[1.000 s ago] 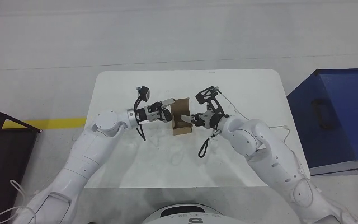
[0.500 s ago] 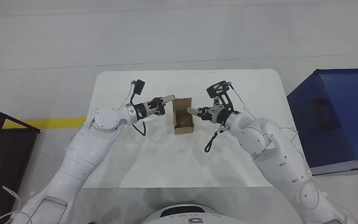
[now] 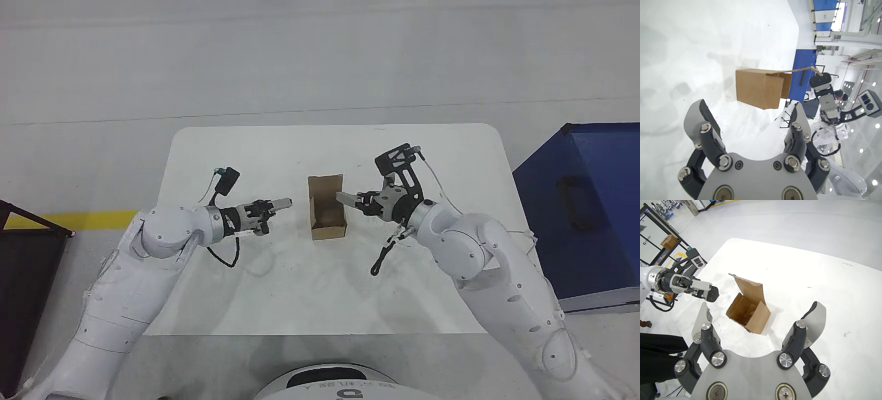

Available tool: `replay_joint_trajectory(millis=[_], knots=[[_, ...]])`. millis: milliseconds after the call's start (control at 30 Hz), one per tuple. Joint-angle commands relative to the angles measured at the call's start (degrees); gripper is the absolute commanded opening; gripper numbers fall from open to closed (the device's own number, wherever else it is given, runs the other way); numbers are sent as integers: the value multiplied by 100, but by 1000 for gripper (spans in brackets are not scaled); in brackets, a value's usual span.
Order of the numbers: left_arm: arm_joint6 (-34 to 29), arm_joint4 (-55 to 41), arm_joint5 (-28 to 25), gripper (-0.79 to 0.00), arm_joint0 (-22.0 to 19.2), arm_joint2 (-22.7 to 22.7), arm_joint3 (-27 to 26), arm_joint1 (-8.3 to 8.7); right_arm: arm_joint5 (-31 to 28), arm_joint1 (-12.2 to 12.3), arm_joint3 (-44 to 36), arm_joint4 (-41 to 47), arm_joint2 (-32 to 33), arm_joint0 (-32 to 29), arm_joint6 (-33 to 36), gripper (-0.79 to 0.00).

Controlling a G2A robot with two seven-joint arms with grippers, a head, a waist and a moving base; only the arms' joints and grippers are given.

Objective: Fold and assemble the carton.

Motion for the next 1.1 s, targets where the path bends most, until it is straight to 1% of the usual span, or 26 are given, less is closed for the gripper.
replay_joint_trajectory(millis=[0,33,100,133,200,233,267,300,400,500,567,633,800,967,1067], knots=[[-79,-60,-95,-37,-161,238,61,-50,14,-5,12,-7,-4,-4,6,0],[-103,-90,-136,-52,-261,376,151,-83,27,-8,16,-10,-14,-11,16,0],[-181,-11,-124,-163,-494,652,388,-143,80,-14,40,15,-23,-53,25,0],[-202,17,-120,-206,-608,768,496,-172,104,-17,59,57,-18,-83,18,0],[-220,26,-130,-240,-806,952,683,-228,118,-20,102,132,5,-148,1,0],[-257,16,-151,-302,-899,1040,768,-256,129,-20,137,172,22,-187,-15,0],[-292,50,-144,-400,-994,1126,860,-280,138,-21,169,213,41,-225,-29,0],[-314,89,-134,-419,-1086,1204,939,-303,148,-22,195,268,60,-261,-41,0],[-339,93,-156,-419,-1316,1384,1127,-373,156,-31,305,603,100,-371,0,0],[-367,113,-204,-403,-1506,1524,1286,-430,-42,-71,547,1544,191,-454,-216,0],[-373,133,-224,-400,-1627,1598,1377,-465,-155,-96,780,1980,237,-473,-400,0],[-374,139,-249,-400,-1737,1664,1443,-499,-151,-110,960,2057,240,-461,-519,0],[-412,180,-279,-400,-1948,1842,1555,-579,127,-145,1208,2135,203,-474,-727,-22],[-427,181,-291,-409,-2134,1997,1686,-661,319,-155,1300,2169,271,-543,-863,-92],[-421,168,-305,-413,-2219,2054,1757,-702,390,-158,1289,2242,352,-613,-977,-111]])
